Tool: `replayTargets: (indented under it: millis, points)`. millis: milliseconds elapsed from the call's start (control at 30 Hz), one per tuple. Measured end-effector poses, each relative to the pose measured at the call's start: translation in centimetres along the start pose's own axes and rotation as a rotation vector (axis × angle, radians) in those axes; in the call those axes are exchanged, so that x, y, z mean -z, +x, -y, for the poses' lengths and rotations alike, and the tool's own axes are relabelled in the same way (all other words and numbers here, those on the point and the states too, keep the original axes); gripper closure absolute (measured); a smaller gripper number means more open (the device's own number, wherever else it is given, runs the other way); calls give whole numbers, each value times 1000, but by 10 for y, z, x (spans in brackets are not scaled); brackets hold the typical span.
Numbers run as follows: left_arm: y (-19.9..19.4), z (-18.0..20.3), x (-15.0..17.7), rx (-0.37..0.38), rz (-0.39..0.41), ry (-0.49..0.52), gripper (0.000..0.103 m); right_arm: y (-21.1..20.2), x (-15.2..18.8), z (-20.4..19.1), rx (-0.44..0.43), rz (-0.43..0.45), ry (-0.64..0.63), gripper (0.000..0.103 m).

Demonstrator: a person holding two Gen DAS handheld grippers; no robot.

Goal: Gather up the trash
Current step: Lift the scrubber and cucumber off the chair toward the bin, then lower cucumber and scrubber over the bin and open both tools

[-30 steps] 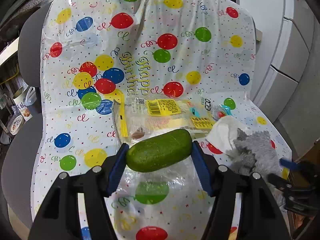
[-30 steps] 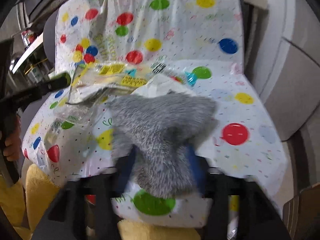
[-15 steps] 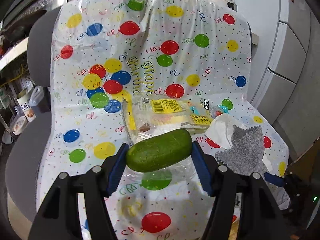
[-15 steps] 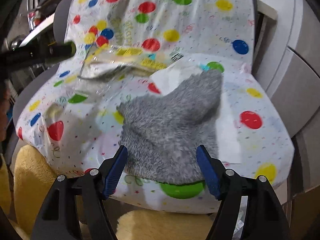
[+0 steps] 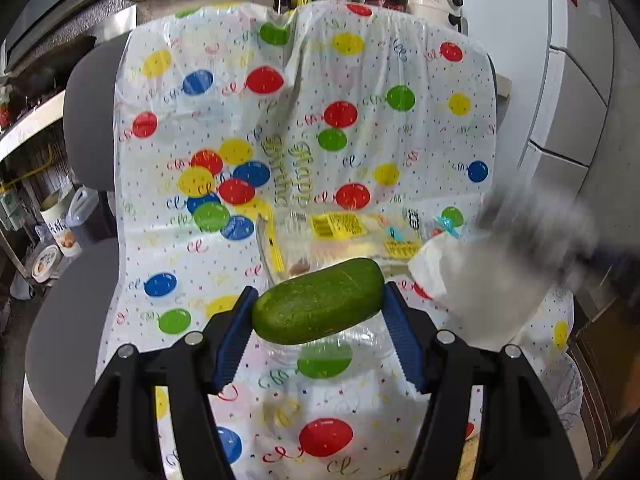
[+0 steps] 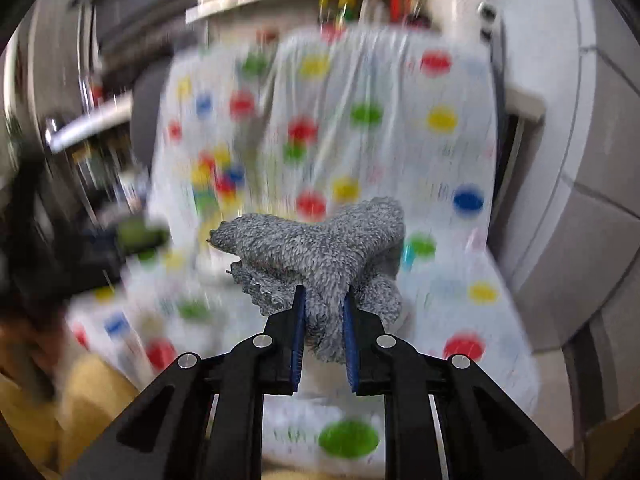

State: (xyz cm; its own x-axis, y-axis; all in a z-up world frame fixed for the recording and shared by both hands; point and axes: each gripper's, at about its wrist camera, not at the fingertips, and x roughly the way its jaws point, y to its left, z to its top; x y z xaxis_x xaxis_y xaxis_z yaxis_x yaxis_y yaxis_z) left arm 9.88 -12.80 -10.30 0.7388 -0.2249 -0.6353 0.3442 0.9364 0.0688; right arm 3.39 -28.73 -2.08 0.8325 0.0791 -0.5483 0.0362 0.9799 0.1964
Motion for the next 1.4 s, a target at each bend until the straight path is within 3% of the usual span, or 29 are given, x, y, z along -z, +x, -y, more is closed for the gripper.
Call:
replayTargets:
  millis: [133,300,400,500,600,867,1200,1400]
  points:
    - [-6,3,-8,-3,21,2,41,-33,-46,18,-68,97,72,84]
    - [-9,11,-10,8,29,18,41,-55,-60,17,-72,131,64,82]
    - [-8,17,-8,18,24,27,41,-55,-52,9,48,130,-9,84]
    - [-7,28,-5,41,24,51,41,-55,-38,12,108,126,-37,84]
    - [-6,45,-2,82,28,75,41,-60,-15,22,177,126,-39,84]
    - [-6,125,18,254,52,183,41,-100,66,83,357,100,99,84]
    - [-15,277,80,575,28,395,41,-175,190,155,603,-15,355,84]
    - [1,359,121,699,-55,518,41,-183,253,185,654,-106,478,84]
